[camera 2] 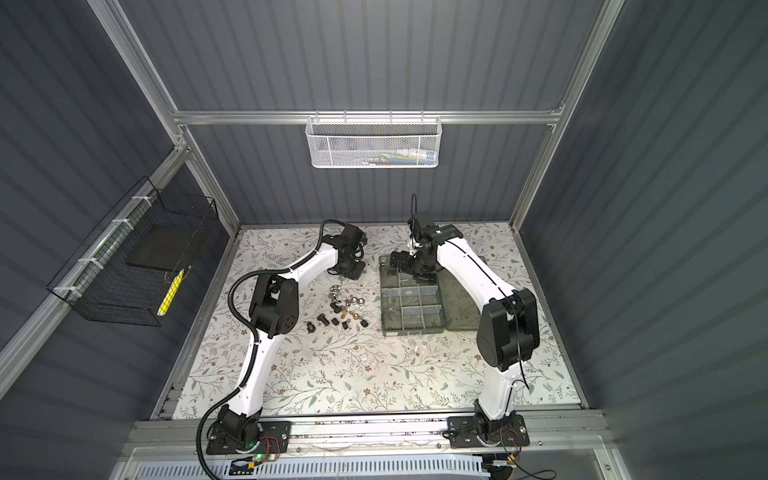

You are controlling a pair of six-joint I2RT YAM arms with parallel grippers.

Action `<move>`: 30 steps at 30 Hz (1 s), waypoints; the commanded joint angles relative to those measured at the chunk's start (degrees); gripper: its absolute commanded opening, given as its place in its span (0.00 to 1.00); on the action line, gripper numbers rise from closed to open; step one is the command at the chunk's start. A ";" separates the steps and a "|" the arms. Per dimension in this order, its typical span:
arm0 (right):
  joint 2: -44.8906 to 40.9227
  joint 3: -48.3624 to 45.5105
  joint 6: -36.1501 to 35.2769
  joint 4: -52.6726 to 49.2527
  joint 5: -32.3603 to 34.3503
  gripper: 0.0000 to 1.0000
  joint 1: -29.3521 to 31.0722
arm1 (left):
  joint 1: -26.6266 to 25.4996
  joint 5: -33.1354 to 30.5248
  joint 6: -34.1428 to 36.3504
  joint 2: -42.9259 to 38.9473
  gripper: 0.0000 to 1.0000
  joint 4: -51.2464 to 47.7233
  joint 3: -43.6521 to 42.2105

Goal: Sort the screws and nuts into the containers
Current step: 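Lower the left gripper around the silver hex nut and close it, then lift the held nut and carry it over the box with the left gripper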

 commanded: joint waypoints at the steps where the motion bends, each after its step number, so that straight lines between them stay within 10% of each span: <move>1: 0.79 0.93 0.59 -0.48 0.56 0.99 0.33 | -0.14 3.85 -1.63 3.34 0.28 -6.27 -1.18; 30: -2.10 -1.11 2.55 2.81 -0.49 0.99 -1.43 | 2.06 20.77 -26.08 -4.44 0.24 -2.10 0.17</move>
